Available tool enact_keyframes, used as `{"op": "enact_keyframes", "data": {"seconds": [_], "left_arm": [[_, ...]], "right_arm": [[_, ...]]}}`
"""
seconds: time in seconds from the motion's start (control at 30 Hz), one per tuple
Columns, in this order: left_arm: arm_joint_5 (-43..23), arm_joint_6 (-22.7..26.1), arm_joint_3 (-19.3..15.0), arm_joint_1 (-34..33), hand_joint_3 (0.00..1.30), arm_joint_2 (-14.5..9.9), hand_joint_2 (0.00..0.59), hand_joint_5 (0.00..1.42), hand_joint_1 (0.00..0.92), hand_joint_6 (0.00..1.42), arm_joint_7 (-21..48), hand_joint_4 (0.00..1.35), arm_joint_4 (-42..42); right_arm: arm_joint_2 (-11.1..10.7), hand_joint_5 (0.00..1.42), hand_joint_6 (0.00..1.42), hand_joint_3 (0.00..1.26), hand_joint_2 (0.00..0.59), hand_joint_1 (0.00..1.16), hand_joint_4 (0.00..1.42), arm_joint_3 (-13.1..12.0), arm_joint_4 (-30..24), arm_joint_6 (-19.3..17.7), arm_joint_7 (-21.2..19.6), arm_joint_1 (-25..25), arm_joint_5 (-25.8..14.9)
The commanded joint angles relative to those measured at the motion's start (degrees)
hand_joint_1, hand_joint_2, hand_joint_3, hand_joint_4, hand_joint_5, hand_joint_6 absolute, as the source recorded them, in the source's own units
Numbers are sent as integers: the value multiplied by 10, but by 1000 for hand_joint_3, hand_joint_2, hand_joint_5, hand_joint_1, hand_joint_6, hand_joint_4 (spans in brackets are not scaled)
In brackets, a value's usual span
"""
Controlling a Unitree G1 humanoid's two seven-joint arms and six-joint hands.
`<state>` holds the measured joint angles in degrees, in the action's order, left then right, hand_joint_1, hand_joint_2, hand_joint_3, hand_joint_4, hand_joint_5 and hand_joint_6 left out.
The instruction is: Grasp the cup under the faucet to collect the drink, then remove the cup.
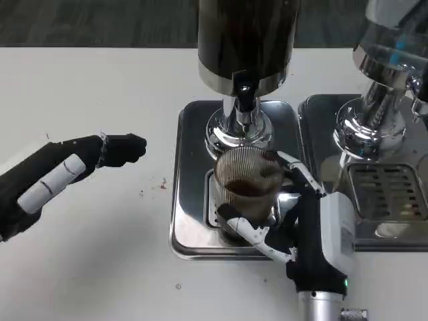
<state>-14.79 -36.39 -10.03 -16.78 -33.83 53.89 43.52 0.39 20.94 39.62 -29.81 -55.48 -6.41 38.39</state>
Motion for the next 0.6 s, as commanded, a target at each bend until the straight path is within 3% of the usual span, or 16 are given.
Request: {"op": "enact_keyframes", "data": {"seconds": [0.03, 0.6], "left_arm": [[7, -3, 5, -13, 317, -2, 179, 216, 0, 176, 7, 252, 8], [10, -18, 17, -22, 313, 11, 184, 216, 0, 179, 7, 256, 10]], "right_arm": [[0, 793, 1160, 530, 227, 663, 610, -4, -25, -27, -21, 0, -1], [-33, 809, 1170, 547, 230, 695, 627, -16, -111, -19, 3, 63, -3]]}}
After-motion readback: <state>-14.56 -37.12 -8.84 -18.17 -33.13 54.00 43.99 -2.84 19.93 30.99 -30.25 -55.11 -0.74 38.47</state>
